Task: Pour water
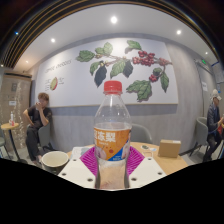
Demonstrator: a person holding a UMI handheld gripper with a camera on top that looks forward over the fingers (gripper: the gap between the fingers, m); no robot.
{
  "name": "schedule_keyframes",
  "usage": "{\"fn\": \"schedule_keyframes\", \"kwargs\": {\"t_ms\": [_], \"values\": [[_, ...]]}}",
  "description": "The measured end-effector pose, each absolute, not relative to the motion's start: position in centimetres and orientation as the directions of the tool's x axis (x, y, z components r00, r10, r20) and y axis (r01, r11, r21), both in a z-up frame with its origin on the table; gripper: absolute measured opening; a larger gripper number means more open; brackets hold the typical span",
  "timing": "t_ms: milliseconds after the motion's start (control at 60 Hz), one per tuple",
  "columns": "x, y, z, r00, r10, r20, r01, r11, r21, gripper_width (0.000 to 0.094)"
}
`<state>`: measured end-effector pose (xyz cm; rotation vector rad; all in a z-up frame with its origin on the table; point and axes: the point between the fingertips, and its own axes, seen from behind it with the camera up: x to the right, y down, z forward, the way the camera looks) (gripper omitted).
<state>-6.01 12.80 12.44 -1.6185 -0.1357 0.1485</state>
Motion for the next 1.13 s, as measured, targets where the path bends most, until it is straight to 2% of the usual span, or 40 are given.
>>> {"fn": "schedule_keyframes", "kwargs": {"t_ms": [17,33,50,67,83,100,117,133,200,217,267,283,300,367,517,550,583,633,800,833,917,1133], "values": [[-5.5,12.8,12.2,0.984,0.176,-0.020,-0.008,-0.065,-0.998,0.0322],[-6.7,13.3,10.1,0.985,0.169,-0.027,-0.018,-0.054,-0.998,0.0323],[-4.9,12.7,12.3,0.983,0.181,-0.029,-0.016,-0.069,-0.997,0.0324],[-4.8,12.5,12.5,0.982,0.187,-0.028,-0.016,-0.066,-0.998,0.0323],[-6.4,12.8,10.3,0.982,0.185,-0.025,-0.016,-0.050,-0.999,0.0324],[-6.2,12.8,9.6,0.981,0.195,-0.021,-0.012,-0.047,-0.999,0.0326],[-5.7,12.6,10.3,0.979,0.205,-0.015,-0.010,-0.029,-1.000,0.0325],[-7.4,13.4,8.4,0.979,0.204,-0.015,-0.014,-0.007,-1.000,0.0324],[-8.1,12.4,8.8,0.976,0.219,0.000,0.000,0.002,-1.000,0.0324],[-6.5,12.0,10.3,0.973,0.230,0.008,0.011,-0.009,-1.000,0.0323],[-6.8,11.7,10.4,0.970,0.240,0.039,0.041,-0.003,-0.999,0.0324],[-8.4,12.1,9.0,0.972,0.230,0.047,0.045,0.011,-0.999,0.0323],[-6.8,12.0,10.4,0.970,0.237,0.050,0.053,-0.005,-0.999,0.0323],[-6.5,12.1,10.4,0.973,0.225,0.054,0.061,-0.021,-0.998,0.0356],[-6.1,12.1,10.5,0.979,0.199,0.044,0.058,-0.062,-0.996,0.0559],[-6.7,12.1,9.6,0.980,0.195,0.045,0.061,-0.078,-0.995,0.0689],[-6.6,11.7,9.7,0.977,0.210,0.040,0.062,-0.096,-0.993,0.0873],[-5.9,10.4,9.8,0.972,0.232,0.024,0.052,-0.115,-0.992,0.0838],[-3.4,4.9,9.0,0.971,0.238,-0.002,0.034,-0.148,-0.988,0.0854],[-3.6,5.3,9.7,0.974,0.227,-0.007,0.025,-0.139,-0.990,0.0850],[-1.8,0.7,8.5,0.978,0.207,-0.028,-0.001,-0.131,-0.991,0.0850],[-0.8,-7.2,5.9,0.975,0.218,-0.044,-0.005,-0.178,-0.984,0.0848]]}}
